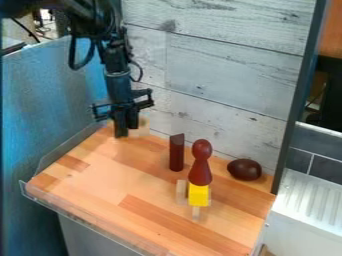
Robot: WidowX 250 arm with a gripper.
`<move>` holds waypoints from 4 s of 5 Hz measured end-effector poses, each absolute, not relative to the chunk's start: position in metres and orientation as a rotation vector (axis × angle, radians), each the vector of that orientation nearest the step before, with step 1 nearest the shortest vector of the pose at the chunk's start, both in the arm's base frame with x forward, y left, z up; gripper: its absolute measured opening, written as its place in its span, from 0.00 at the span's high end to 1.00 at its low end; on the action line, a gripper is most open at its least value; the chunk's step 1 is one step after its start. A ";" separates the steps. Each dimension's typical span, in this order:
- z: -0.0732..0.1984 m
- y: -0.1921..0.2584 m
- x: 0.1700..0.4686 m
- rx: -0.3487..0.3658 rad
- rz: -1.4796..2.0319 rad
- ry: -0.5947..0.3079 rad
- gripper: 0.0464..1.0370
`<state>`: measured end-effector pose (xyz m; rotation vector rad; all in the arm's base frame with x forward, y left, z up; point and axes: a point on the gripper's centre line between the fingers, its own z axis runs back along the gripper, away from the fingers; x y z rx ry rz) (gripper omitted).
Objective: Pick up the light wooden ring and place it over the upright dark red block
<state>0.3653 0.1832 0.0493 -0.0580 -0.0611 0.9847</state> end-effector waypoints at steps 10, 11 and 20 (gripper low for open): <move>0.043 0.142 0.418 0.072 0.949 -0.115 0.90; 0.039 0.143 0.416 0.081 0.947 -0.112 0.90; 0.026 0.128 0.421 0.041 0.879 -0.120 0.03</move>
